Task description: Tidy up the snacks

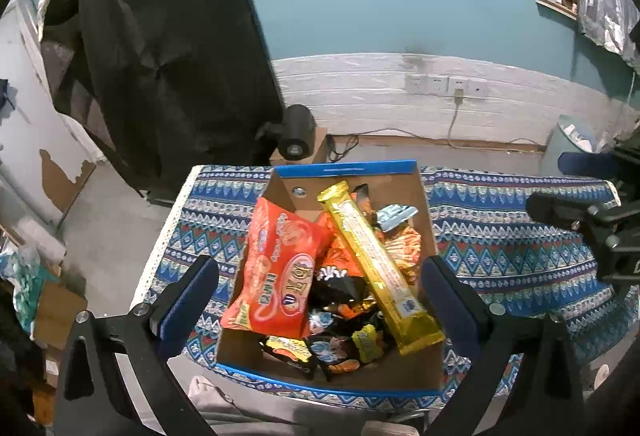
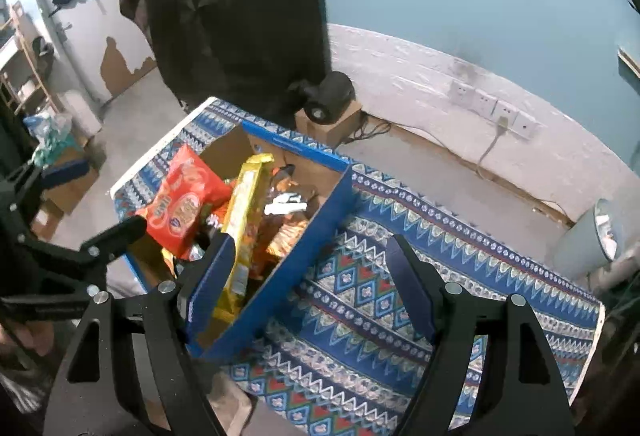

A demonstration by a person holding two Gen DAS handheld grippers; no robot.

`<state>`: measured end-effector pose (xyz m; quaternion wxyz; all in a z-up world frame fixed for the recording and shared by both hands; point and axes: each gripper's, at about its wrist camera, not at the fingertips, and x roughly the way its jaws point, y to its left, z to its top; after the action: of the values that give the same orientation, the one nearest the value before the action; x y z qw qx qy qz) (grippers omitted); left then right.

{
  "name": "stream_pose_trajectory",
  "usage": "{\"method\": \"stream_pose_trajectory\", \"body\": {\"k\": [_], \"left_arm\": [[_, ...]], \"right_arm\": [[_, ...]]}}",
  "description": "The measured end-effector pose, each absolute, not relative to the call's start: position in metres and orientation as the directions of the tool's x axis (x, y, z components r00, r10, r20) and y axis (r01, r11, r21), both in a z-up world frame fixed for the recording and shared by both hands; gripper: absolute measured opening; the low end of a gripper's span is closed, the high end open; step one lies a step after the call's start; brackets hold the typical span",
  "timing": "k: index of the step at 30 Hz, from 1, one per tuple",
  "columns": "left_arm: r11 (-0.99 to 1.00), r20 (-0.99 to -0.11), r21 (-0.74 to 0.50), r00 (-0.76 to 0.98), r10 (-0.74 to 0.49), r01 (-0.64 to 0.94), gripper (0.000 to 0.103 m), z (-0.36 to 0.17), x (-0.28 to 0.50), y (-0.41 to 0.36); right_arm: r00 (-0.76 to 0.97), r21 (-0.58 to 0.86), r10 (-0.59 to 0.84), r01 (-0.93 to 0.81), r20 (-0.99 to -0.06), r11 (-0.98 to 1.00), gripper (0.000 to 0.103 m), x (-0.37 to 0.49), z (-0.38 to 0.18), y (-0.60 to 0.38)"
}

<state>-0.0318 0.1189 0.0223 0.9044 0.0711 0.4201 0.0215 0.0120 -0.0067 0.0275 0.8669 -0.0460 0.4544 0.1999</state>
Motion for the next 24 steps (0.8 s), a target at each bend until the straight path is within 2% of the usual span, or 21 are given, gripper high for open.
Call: {"method": "stream_pose_trajectory", "body": {"k": [24], "left_arm": [[0.984, -0.762, 0.176, 0.638, 0.117, 0.030, 0.102, 0.018, -0.030, 0.107]], "right_arm": [[0.482, 0.130, 0.320, -0.387, -0.816, 0.913, 0.078, 0.009, 0.021, -0.021]]}}
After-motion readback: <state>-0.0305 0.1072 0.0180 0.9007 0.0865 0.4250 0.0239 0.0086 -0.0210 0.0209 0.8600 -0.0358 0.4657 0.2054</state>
